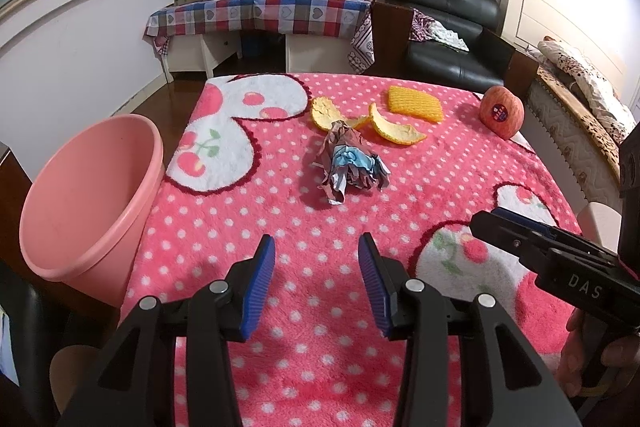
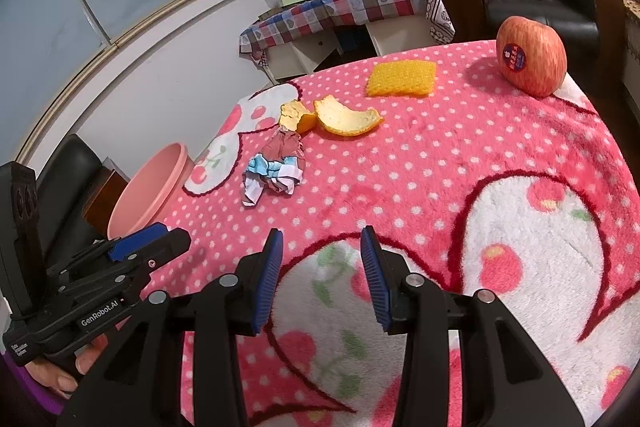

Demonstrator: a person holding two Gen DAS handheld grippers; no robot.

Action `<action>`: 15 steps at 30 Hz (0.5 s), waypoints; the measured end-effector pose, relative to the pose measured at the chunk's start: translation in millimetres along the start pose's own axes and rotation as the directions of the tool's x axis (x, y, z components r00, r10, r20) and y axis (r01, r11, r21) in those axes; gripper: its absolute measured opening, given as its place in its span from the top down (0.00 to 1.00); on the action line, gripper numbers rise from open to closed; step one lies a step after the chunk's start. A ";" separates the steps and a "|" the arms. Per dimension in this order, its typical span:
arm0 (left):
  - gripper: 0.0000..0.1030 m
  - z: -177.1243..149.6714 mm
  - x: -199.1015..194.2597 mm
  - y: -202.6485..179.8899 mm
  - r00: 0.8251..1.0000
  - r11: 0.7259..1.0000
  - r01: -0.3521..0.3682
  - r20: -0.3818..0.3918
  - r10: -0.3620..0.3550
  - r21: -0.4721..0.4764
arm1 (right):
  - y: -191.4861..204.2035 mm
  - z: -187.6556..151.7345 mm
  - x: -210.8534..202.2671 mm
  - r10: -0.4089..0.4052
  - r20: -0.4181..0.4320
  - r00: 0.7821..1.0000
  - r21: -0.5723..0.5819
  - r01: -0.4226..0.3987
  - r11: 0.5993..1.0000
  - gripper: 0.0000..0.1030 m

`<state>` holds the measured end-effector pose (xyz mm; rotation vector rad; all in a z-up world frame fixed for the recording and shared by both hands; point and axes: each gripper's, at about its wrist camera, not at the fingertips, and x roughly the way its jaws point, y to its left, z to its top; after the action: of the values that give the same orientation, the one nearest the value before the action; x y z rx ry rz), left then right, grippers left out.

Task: Collect trash
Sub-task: 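Lower the left tool toward the crumpled foil wrapper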

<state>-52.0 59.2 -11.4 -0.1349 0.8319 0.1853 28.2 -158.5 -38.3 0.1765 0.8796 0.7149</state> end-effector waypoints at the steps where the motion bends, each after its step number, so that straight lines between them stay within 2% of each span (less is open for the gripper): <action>1: 0.59 0.1 0.2 -0.1 1.000 1.000 0.000 0.001 0.000 0.000 | -0.6 -0.2 0.6 0.000 -0.001 1.000 0.001 0.000 1.000 0.60; 15: 0.59 5.7 2.4 -2.4 1.000 1.000 0.002 0.005 -0.002 0.011 | -5.3 -1.6 4.6 0.000 -0.006 1.000 0.011 0.000 1.000 0.60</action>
<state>-45.8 58.2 -9.3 -0.1254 0.8278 0.1791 31.6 -159.8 -44.5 0.1846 0.8895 0.7106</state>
